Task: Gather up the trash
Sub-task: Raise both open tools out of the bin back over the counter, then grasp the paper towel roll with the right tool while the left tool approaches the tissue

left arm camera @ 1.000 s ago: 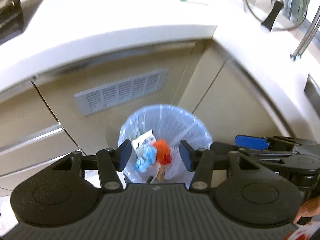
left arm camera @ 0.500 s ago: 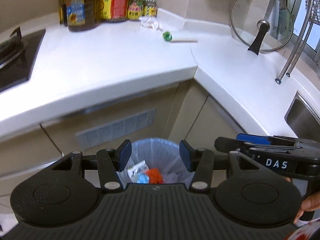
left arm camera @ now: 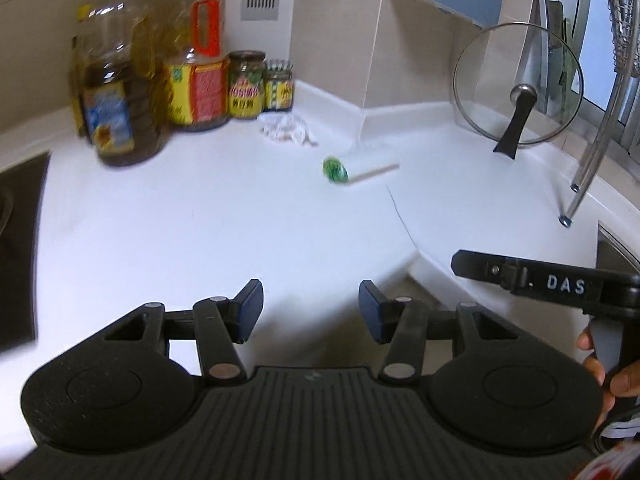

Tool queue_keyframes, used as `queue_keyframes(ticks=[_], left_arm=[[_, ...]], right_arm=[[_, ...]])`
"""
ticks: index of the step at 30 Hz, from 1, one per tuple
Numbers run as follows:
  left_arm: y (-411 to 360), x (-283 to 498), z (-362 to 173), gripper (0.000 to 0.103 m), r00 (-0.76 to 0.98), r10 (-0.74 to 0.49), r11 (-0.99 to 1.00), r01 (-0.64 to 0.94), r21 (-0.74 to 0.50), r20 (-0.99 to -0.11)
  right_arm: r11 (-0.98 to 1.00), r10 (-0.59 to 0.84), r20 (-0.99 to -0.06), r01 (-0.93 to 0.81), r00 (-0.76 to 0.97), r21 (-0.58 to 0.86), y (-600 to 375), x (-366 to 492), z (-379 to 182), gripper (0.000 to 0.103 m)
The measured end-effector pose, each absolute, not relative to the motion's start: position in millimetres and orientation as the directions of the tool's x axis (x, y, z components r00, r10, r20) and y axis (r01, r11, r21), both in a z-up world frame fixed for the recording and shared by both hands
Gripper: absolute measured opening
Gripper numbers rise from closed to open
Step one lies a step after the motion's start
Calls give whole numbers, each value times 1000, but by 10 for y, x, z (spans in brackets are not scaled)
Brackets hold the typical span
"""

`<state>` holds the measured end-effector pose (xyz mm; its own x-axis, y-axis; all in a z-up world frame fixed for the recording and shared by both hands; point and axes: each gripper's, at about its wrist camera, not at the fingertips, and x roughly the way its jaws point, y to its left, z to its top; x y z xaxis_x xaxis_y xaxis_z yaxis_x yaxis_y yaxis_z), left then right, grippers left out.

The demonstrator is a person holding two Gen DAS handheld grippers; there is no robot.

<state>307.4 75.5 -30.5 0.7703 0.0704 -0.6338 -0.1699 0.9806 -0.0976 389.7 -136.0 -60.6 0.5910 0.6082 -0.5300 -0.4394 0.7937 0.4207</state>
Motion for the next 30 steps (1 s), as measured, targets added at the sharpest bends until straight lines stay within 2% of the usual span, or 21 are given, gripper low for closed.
queue_keyframes(ticks=[11, 18, 22, 30], left_arm=[[1582, 4171, -236, 49, 779, -17, 996, -44, -82, -627], [1854, 4609, -380, 49, 759, -77, 995, 12, -104, -647], [1926, 4761, -462, 49, 747, -111, 991, 38, -125, -656], [1898, 4947, -556, 49, 728, -162, 985, 84, -148, -666]], right_arm=[[869, 486, -555, -302, 675, 392, -504, 4816, -695, 59], [924, 382, -602, -271, 701, 270, -79, 5169, -885, 59], [943, 331, -618, -273, 713, 191, 14, 5235, -971, 59], [960, 275, -624, -244, 731, 138, -187, 5317, -1007, 59]])
